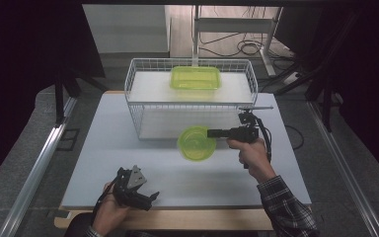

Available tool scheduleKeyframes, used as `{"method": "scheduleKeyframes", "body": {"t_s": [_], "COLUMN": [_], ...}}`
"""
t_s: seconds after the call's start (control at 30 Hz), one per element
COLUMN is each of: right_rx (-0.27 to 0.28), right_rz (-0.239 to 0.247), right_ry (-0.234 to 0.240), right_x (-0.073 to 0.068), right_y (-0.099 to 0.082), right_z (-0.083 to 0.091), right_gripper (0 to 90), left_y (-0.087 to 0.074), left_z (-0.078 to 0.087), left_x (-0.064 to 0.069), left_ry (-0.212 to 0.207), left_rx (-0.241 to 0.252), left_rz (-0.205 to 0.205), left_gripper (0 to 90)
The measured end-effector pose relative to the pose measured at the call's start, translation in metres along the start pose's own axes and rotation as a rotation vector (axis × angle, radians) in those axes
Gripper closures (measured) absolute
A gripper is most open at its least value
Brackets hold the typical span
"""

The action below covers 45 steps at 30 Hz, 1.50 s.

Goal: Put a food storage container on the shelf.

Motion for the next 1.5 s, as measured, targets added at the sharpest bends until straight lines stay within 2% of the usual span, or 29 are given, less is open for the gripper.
{"method": "scheduleKeyframes", "body": {"t_s": [0.47, 0.97, 1.27, 1.5], "right_rx": [0.065, 0.131, 0.176, 0.219], "right_rz": [0.019, 0.029, 0.058, 0.059], "right_ry": [0.000, -0.013, -0.053, -0.068], "right_x": [-0.021, -0.035, -0.048, -0.054], "right_y": [0.029, 0.063, 0.086, 0.103], "right_z": [0.022, 0.042, 0.054, 0.056], "right_gripper": [81.4, 81.4, 81.4, 81.4], "left_y": [0.000, 0.000, 0.000, 0.001], "left_z": [-0.002, -0.001, -0.002, -0.002], "left_x": [0.000, -0.001, -0.001, -0.001], "left_ry": [0.000, -0.008, -0.009, -0.009], "left_rx": [-0.006, -0.006, -0.013, -0.016], "left_rz": [-0.004, 0.010, 0.004, 0.001], "left_gripper": [0.0, 0.0, 0.0, 0.0]}}
Point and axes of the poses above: each handheld gripper's, and its own axes: z roughly backward along the jaws, y roughly out of its top, x roughly to its right, the point moved 2 cm from there along -z, roughly forward along the jaws, and after that the axes turned 5 degrees about -x, right-handed, at the moved point
